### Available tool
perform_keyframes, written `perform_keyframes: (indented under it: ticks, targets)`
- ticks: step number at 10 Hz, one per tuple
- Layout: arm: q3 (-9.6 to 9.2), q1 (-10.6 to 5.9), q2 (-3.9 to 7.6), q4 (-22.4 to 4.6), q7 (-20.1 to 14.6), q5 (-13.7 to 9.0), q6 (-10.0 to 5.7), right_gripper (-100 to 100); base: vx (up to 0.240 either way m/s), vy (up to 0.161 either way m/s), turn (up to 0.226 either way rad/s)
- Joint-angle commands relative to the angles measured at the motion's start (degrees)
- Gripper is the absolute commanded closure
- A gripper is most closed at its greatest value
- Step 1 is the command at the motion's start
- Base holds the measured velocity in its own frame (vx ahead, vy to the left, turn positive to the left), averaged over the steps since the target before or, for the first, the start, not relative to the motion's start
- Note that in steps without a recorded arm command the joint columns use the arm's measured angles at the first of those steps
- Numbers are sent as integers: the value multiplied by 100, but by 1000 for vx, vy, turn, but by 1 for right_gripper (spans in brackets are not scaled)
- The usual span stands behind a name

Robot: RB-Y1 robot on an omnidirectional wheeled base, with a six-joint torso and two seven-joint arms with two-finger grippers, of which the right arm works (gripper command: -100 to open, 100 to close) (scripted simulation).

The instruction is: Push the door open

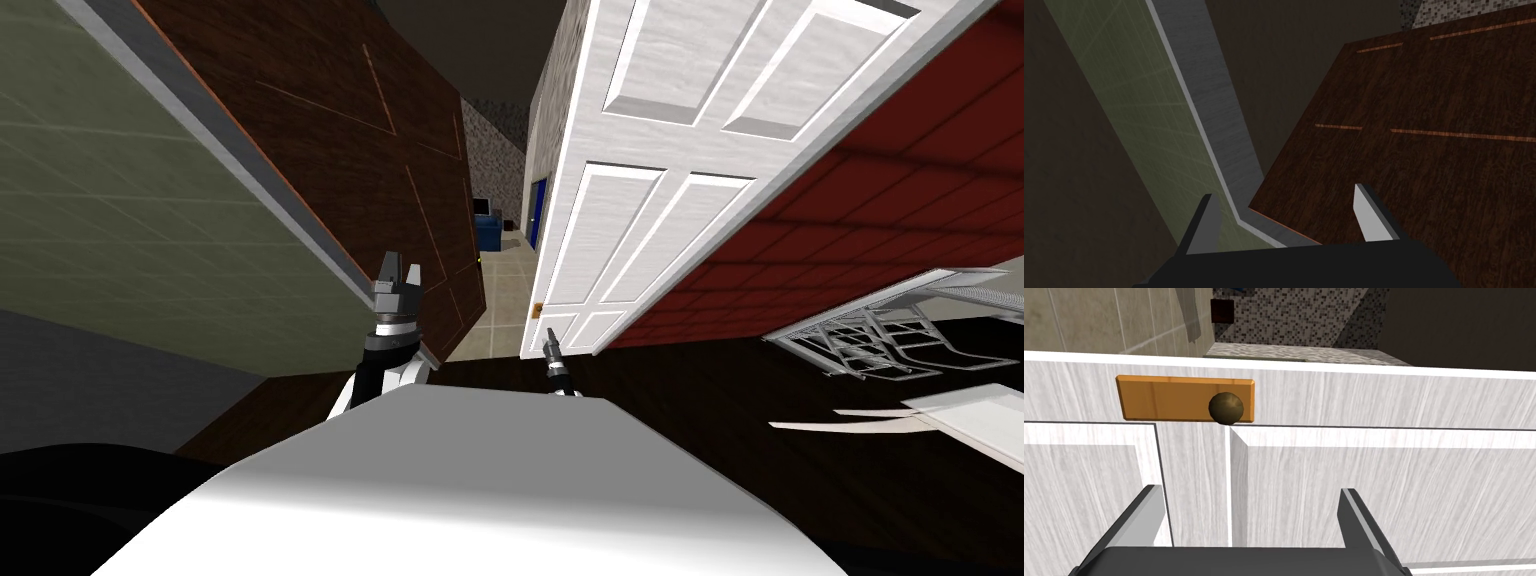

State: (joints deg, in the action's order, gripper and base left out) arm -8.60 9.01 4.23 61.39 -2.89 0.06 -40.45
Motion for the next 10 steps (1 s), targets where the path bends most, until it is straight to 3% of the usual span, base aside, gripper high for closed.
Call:
perform_keyframes:
  ticks: [1, 4, 7, 10]
  targets:
    - [-25, -43, -3, -165, -5, 2, -43, -100, 78, -50, 34]
    - [-66, -134, -18, -476, -10, 4, -127, -100, 91, -62, 31]
    - [-52, -139, -9, -487, 3, 0, -127, -100, 86, -16, 19]
    - [-14, -172, -6, -569, 18, -15, -166, -100, 200, 17, 26]
